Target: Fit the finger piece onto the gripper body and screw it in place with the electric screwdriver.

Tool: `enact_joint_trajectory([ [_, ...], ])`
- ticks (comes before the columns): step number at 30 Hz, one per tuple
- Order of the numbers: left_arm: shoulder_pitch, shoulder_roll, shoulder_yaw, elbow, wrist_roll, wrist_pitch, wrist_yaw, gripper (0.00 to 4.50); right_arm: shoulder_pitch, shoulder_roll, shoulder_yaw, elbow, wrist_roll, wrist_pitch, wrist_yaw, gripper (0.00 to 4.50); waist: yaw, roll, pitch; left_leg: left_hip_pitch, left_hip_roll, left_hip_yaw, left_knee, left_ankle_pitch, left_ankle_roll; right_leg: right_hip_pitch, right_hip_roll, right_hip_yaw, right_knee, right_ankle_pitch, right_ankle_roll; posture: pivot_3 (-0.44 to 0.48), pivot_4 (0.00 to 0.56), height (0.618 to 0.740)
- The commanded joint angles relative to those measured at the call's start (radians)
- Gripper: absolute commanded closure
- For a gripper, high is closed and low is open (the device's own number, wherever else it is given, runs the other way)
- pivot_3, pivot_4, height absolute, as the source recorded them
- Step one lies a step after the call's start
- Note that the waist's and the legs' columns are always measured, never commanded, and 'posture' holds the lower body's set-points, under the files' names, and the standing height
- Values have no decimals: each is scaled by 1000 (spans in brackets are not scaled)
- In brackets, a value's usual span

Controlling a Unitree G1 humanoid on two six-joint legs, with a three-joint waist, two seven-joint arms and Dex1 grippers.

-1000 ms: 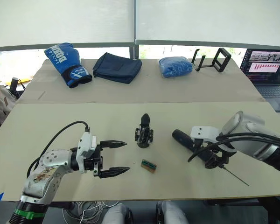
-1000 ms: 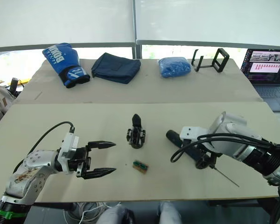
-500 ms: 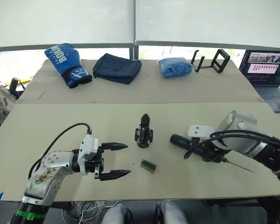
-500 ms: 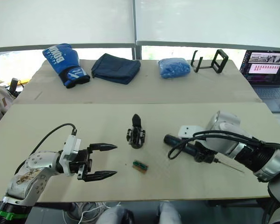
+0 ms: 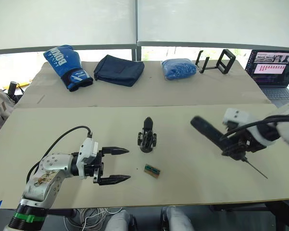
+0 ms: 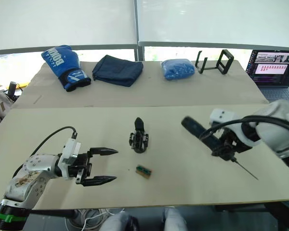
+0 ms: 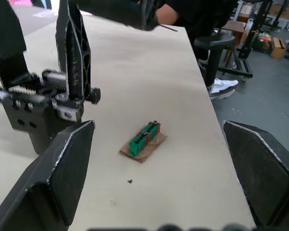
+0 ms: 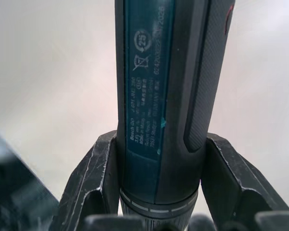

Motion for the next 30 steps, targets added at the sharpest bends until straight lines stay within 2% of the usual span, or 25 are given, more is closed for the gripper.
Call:
enact_joint_trajectory([
  [1,-29,-2,0,40,14,-51,-37,0,47,92,-378,-58,234,6,8,2569,1,0,0,0,0,0,0,0,0,0,3,0,1,0,0,0,150,740],
  [3,-36,0,-8,64,23,-65,-56,0,52,194,-545,-98,356,85,-57,2569,3,0,0,0,0,0,-1,0,0,0,4,2,1,0,0,0,150,740],
  [5,-31,9,-20,67,34,-67,-70,0,94,308,-645,-226,435,48,-142,2569,5,0,0,0,0,0,0,0,0,0,5,3,1,0,0,0,150,740],
  [9,-6,11,-28,53,47,-61,-69,0,214,501,-724,-453,529,-98,-265,2569,10,0,0,0,0,0,-1,0,0,0,5,3,1,0,0,0,150,740],
  [12,5,12,-38,56,68,-74,-69,0,344,572,-677,-561,552,-224,-246,2569,18,0,0,0,-1,0,-1,0,0,0,5,3,1,0,0,0,150,740],
  [15,7,16,-82,123,177,-207,-89,0,434,650,-580,-606,536,-360,-233,2569,20,-1,0,1,-1,1,0,0,0,2,7,3,0,0,1,0,150,740],
  [20,12,-28,-98,108,154,-173,-48,0,463,715,-430,-523,406,-631,-178,2569,13,-1,-1,2,-1,2,0,0,0,2,8,5,1,1,0,0,150,740],
  [25,4,-75,-147,148,197,-199,-22,0,470,736,-374,-426,372,-737,-192,2569,15,-1,-1,3,-1,2,0,0,0,2,8,5,1,1,0,0,150,740],
  [30,-62,-160,-192,238,239,-239,12,0,470,736,-313,-387,346,-802,-200,2569,17,-1,-1,3,-1,2,1,0,0,2,9,5,2,1,0,0,150,740],
])
